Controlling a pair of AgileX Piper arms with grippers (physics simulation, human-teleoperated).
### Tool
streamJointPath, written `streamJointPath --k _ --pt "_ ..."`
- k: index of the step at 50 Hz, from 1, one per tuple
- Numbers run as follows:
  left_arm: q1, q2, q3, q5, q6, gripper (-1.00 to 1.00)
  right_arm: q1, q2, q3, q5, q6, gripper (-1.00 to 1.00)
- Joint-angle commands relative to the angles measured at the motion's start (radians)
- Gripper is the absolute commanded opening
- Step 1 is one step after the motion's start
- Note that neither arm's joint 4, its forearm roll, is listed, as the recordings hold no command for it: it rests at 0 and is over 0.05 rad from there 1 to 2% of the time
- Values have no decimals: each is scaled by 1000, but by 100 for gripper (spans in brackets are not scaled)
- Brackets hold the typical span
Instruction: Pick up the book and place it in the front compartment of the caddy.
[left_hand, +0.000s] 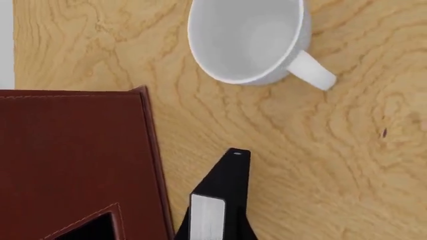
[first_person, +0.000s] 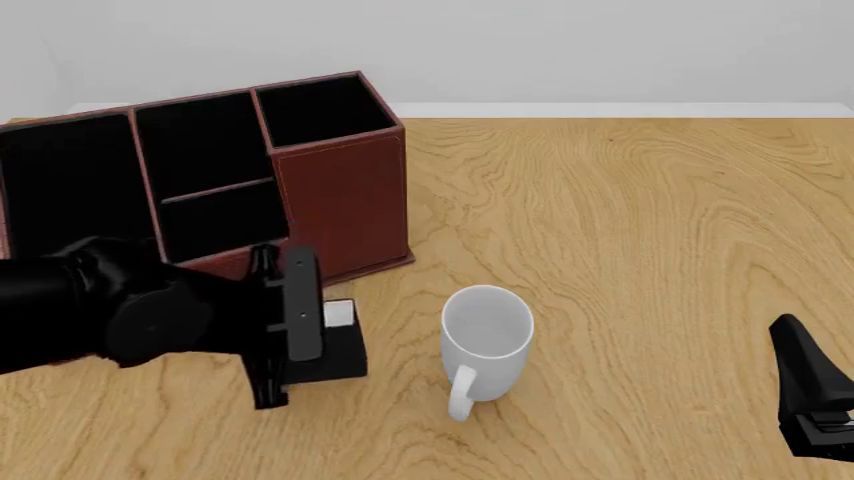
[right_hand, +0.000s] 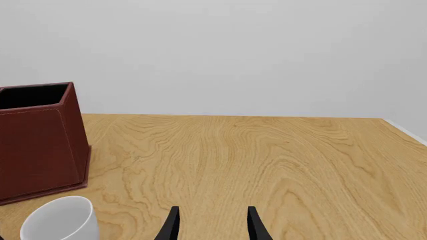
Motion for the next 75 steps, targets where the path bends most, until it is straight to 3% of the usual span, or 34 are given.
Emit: streamJointPath --k 1,20,34,45,61,75 --pt "80 -19 86 46 3 -100 0 0 0 0 0 100" --pt "146 -272 143 180 78 -100 0 0 0 0 0 100" --pt "186 -415 9 377 166 -100 0 0 0 0 0 100" --pt "204 -421 -53 403 191 -100 0 0 0 0 0 100" --pt "331 -494 -182 547 325 -100 0 0 0 0 0 100" --pt "325 -449 -335 588 335 -100 0 0 0 0 0 100"
